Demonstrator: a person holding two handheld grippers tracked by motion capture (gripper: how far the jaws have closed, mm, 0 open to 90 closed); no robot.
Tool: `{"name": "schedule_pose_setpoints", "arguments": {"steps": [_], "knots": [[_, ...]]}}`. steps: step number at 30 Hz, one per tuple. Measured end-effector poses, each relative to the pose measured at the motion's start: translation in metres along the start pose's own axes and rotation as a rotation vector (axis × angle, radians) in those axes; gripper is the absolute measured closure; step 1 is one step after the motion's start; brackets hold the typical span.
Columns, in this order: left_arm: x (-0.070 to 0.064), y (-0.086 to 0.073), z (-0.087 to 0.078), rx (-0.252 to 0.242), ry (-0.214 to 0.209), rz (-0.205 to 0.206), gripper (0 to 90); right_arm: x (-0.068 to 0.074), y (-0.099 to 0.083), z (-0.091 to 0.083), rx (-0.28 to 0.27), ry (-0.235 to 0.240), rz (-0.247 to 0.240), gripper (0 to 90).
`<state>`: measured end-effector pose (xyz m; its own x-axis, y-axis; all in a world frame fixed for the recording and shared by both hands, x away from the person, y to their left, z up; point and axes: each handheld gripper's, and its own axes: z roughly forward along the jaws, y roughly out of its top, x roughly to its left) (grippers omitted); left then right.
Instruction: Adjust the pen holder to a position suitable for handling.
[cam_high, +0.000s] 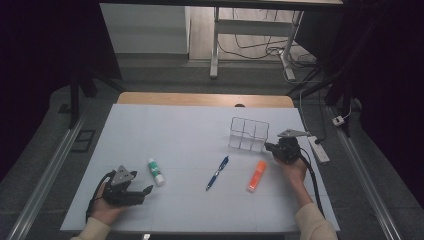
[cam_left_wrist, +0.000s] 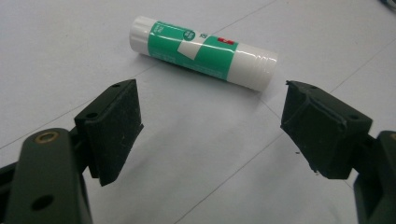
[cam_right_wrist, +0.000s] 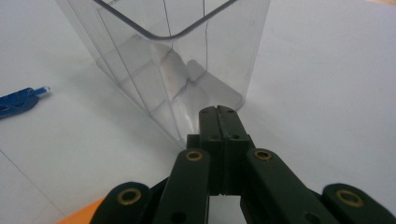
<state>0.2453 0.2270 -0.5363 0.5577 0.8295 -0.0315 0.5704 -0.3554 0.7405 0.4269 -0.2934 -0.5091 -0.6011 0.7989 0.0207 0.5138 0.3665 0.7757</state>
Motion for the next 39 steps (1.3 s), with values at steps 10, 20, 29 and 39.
{"name": "schedule_pose_setpoints", "arguments": {"steps": [10, 20, 29, 39], "knots": [[0.000, 0.000, 0.001, 0.004, 0.005, -0.001, 20.0, 0.006, 0.004, 0.005, -0.005, 0.013, -0.008, 89.3], [0.000, 0.000, 0.000, 0.004, 0.003, 0.001, 20.0, 0.014, 0.010, 0.012, -0.014, 0.021, -0.021, 89.3], [-0.001, 0.000, 0.001, 0.006, 0.003, 0.003, 20.1, 0.018, 0.017, 0.019, -0.020, 0.021, -0.021, 89.3], [-0.001, -0.001, 0.001, 0.010, 0.005, 0.003, 20.1, 0.023, 0.024, 0.026, -0.008, 0.021, -0.036, 89.3]]}}
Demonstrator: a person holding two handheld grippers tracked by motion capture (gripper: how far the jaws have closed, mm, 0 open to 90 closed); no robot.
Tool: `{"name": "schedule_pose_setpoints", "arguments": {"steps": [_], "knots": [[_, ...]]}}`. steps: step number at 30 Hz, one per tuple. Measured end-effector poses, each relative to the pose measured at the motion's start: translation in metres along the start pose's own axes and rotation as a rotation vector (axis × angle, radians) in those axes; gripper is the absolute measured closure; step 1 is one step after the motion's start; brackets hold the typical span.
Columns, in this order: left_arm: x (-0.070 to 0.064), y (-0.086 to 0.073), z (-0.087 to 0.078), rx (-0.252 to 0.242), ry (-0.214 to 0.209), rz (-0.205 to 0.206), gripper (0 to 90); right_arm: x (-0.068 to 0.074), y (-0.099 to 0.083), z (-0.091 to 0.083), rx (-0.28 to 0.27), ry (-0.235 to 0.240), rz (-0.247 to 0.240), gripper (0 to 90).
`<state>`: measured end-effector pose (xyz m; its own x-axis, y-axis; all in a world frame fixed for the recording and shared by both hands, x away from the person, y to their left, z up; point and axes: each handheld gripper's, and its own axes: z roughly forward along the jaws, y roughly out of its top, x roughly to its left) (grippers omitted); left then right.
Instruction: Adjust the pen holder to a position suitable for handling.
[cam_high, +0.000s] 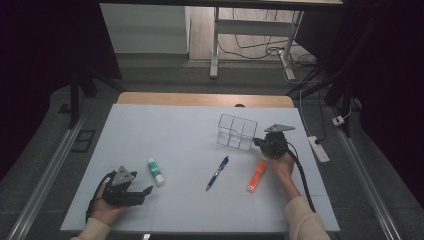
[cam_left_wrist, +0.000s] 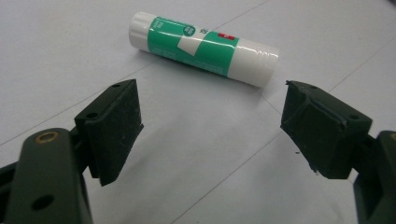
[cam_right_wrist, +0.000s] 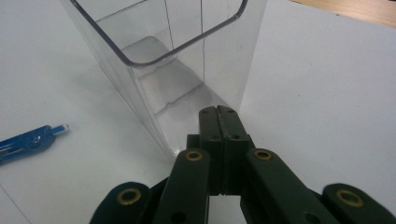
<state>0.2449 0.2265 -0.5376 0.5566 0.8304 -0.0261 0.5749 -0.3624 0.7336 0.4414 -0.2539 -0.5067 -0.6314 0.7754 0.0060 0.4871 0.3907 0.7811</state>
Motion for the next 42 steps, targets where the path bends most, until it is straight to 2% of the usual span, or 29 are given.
{"name": "schedule_pose_setpoints", "arguments": {"steps": [7, 13, 20, 30, 35, 42], "knots": [[0.000, -0.001, 0.000, 0.004, -0.001, -0.001, 20.1, 0.002, 0.005, 0.007, 0.004, 0.014, 0.013, 89.3], [0.001, -0.001, -0.001, 0.003, 0.001, -0.002, 20.2, 0.003, 0.006, 0.012, 0.027, 0.004, 0.004, 89.3], [0.002, -0.001, -0.001, -0.002, -0.005, -0.008, 20.2, 0.010, 0.004, 0.006, 0.048, 0.019, -0.002, 89.2], [0.000, -0.001, -0.003, -0.009, -0.009, -0.001, 20.3, 0.019, 0.002, -0.001, 0.037, 0.018, 0.017, 89.3], [0.000, 0.000, -0.002, -0.007, -0.008, 0.001, 20.3, 0.019, 0.004, 0.000, 0.017, 0.013, 0.033, 89.3], [0.002, 0.000, -0.001, -0.004, -0.009, -0.003, 20.4, 0.022, 0.005, 0.006, 0.025, 0.005, 0.027, 89.3]]}}
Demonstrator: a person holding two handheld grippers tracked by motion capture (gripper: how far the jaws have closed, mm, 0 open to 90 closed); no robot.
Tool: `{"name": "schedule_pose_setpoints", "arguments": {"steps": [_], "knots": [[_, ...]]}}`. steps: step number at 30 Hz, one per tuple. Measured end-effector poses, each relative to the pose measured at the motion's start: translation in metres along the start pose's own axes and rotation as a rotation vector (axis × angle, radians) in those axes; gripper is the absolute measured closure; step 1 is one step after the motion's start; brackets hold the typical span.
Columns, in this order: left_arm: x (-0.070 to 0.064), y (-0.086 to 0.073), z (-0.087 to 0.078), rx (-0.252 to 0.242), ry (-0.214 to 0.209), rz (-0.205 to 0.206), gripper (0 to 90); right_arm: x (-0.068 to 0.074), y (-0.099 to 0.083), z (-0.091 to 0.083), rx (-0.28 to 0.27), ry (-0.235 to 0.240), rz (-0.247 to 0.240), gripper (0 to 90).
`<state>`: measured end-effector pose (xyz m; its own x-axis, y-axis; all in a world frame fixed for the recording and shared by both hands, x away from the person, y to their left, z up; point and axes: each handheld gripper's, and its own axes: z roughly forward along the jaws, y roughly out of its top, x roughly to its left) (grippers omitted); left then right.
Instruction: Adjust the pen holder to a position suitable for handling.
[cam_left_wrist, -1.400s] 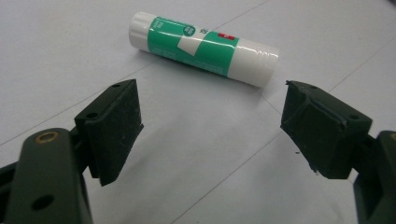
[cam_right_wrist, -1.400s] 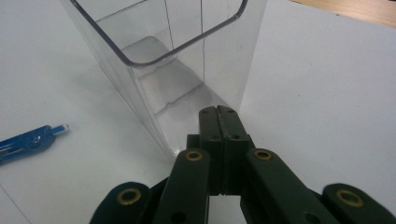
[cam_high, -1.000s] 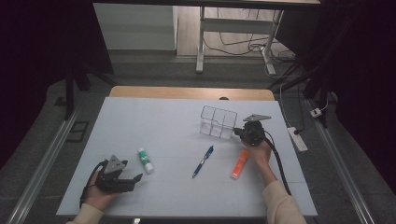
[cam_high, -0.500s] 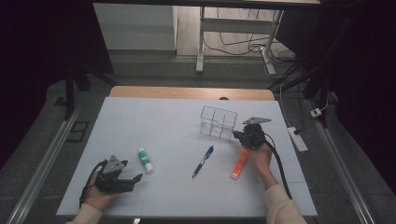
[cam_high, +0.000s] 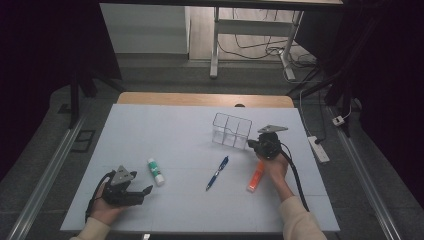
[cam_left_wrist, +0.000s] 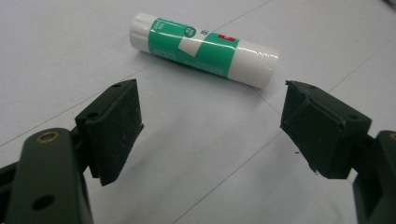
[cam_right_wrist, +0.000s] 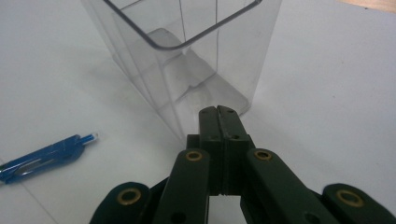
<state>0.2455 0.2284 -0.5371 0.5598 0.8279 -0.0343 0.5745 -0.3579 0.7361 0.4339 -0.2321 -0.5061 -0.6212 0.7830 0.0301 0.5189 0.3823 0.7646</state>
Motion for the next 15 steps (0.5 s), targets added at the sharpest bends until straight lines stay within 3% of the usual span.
{"name": "schedule_pose_setpoints", "arguments": {"steps": [4, 15], "knots": [[0.001, -0.001, -0.001, -0.003, 0.000, -0.004, 20.4, -0.001, 0.005, 0.008, 0.004, -0.005, 0.019, 89.3], [0.004, -0.002, -0.002, -0.004, -0.003, -0.012, 20.4, 0.002, 0.019, 0.022, 0.017, -0.014, 0.011, 89.2]]}}
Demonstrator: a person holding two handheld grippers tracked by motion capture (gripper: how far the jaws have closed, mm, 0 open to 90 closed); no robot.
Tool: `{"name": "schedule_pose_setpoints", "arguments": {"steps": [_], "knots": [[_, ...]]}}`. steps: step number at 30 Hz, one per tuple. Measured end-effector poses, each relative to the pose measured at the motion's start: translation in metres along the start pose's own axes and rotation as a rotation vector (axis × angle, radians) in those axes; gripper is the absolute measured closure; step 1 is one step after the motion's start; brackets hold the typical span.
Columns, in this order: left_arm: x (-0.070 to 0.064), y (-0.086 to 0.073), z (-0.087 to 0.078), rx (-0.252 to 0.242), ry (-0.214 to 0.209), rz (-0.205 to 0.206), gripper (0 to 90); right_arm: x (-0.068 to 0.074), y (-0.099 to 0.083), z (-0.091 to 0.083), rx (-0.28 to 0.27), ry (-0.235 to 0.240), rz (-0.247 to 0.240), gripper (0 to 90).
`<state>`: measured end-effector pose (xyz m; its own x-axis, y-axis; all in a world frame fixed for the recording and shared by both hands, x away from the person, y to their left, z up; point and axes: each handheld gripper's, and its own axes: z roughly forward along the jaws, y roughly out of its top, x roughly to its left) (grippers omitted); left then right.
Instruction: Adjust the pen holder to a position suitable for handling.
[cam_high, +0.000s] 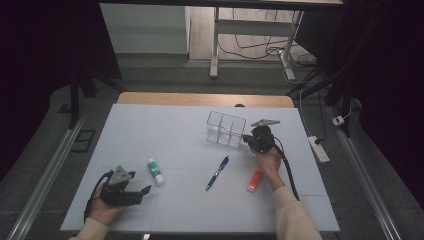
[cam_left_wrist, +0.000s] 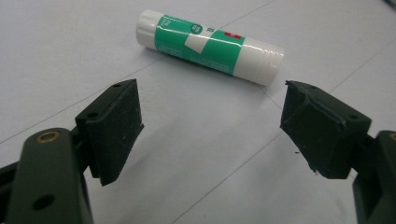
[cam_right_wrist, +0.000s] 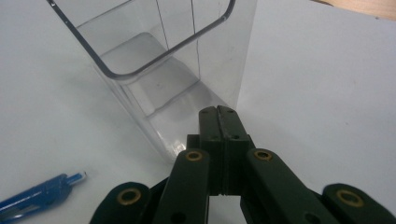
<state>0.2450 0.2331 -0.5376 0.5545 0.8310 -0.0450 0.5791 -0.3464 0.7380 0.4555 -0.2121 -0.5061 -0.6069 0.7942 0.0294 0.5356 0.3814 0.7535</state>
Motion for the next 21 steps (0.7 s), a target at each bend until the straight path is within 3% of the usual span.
{"name": "schedule_pose_setpoints", "arguments": {"steps": [21], "knots": [[0.001, -0.001, -0.001, 0.000, 0.000, -0.004, 20.5, 0.009, 0.019, 0.015, 0.001, -0.003, 0.004, 89.3]]}}
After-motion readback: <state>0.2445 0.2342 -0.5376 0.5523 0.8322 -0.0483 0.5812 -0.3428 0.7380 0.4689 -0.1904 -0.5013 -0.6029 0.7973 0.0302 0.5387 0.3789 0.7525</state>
